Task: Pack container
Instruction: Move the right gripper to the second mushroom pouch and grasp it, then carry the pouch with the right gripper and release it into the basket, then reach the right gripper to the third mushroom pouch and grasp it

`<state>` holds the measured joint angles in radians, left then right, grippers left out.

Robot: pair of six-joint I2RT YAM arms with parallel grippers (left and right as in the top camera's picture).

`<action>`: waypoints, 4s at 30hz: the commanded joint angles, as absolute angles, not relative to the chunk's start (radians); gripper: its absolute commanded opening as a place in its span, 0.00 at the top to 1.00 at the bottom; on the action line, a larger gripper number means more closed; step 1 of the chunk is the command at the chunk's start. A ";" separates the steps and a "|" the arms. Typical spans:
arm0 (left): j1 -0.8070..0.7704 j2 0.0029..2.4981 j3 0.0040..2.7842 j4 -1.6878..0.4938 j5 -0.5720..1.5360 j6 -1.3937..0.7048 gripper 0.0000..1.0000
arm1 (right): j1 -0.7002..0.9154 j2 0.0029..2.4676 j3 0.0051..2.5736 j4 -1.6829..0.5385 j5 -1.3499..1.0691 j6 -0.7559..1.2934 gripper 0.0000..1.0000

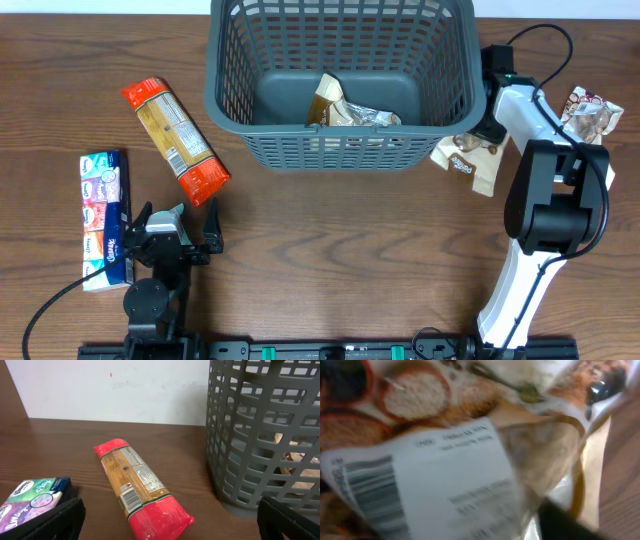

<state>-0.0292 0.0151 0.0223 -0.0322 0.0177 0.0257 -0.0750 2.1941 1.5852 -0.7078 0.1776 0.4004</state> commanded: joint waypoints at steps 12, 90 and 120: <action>-0.033 0.010 0.005 -0.071 -0.012 0.020 0.01 | -0.085 2.123 1.715 -0.773 0.146 0.298 0.99; -0.033 0.010 0.005 -0.071 -0.012 0.020 0.01 | 0.078 1.744 2.309 -1.059 -0.107 -0.633 0.14; -0.033 0.010 0.005 -0.071 -0.012 0.020 0.01 | -0.587 2.276 2.307 -1.300 0.069 -0.128 0.05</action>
